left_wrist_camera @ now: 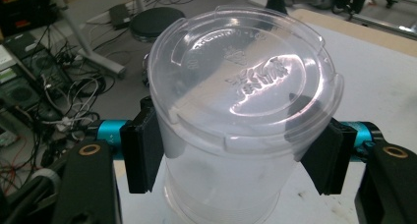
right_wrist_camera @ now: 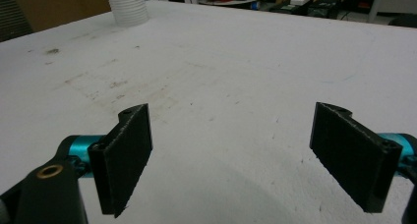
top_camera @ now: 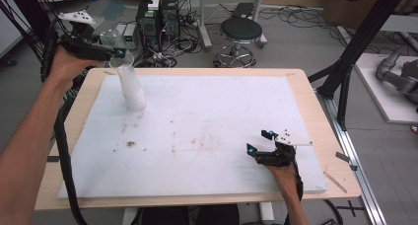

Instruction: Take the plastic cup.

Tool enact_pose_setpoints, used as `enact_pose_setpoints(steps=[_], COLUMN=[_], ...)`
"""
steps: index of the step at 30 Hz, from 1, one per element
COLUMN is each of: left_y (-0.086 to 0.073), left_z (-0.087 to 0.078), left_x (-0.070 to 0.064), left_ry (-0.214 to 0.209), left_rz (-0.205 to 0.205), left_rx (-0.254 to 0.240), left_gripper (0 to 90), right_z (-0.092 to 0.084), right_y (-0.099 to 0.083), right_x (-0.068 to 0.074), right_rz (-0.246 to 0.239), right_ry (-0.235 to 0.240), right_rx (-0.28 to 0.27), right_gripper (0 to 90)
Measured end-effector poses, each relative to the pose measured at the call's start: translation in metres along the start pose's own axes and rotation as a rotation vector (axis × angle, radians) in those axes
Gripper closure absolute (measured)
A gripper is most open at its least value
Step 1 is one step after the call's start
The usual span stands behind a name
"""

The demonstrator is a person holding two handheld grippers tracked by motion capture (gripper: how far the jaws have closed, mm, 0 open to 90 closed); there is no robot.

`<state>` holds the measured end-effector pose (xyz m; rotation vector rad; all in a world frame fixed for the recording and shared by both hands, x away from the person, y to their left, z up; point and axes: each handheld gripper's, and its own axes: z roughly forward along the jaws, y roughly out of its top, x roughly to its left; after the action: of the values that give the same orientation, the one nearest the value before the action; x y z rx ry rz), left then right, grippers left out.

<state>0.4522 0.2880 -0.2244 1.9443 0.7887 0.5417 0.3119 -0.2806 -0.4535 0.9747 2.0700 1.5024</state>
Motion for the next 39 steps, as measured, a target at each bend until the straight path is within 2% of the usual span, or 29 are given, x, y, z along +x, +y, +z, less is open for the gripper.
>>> enact_pose_setpoints(steps=[4, 9, 14, 16, 23, 25, 27, 31, 33, 39], left_y=[-0.002, -0.005, -0.013, -0.018, -0.033, -0.039, -0.045, -0.056, -0.061, -0.071], left_z=[-0.007, -0.013, -0.009, -0.005, 0.008, 0.014, 0.022, 0.033, 0.035, 0.041], left_x=[-0.022, -0.05, -0.079, -0.09, -0.118, -0.122, -0.126, -0.136, -0.142, -0.155], left_ry=[-0.062, -0.138, -0.218, -0.257, -0.343, -0.364, -0.373, -0.392, -0.409, -0.429], left_rz=[0.038, 0.091, 0.137, 0.136, 0.155, 0.139, 0.119, 0.115, 0.104, 0.117], left_rx=[-0.054, -0.075, -0.1, -0.128, -0.183, -0.209, -0.216, -0.216, -0.242, -0.241], left_gripper=[33.6, 33.6, 33.6, 33.7, 33.6, 33.6, 33.6, 33.6, 33.4, 33.4], right_z=[0.0, 0.0, 0.0, 0.0, 0.0, 0.0, 0.001, 0.0, 0.0, 0.001], right_y=[0.0, 0.0, 0.0, 0.0, 0.0, 0.0, 0.0, 0.0, 0.0, 0.0], right_x=[0.0, -0.001, -0.001, -0.001, -0.001, -0.002, -0.002, -0.002, -0.002, -0.002], right_rz=[0.0, 0.009, 0.011, 0.012, 0.011, 0.012, 0.017, 0.011, 0.013, 0.017], right_ry=[-0.001, -0.003, 0.001, 0.002, 0.001, 0.002, 0.004, 0.003, 0.002, 0.0], right_rx=[0.0, -0.002, -0.002, -0.003, -0.002, -0.001, 0.004, -0.001, -0.001, 0.004], right_gripper=[15.8, 15.8, 15.8, 15.8, 15.8, 15.8, 15.8, 15.8, 15.8, 15.8])
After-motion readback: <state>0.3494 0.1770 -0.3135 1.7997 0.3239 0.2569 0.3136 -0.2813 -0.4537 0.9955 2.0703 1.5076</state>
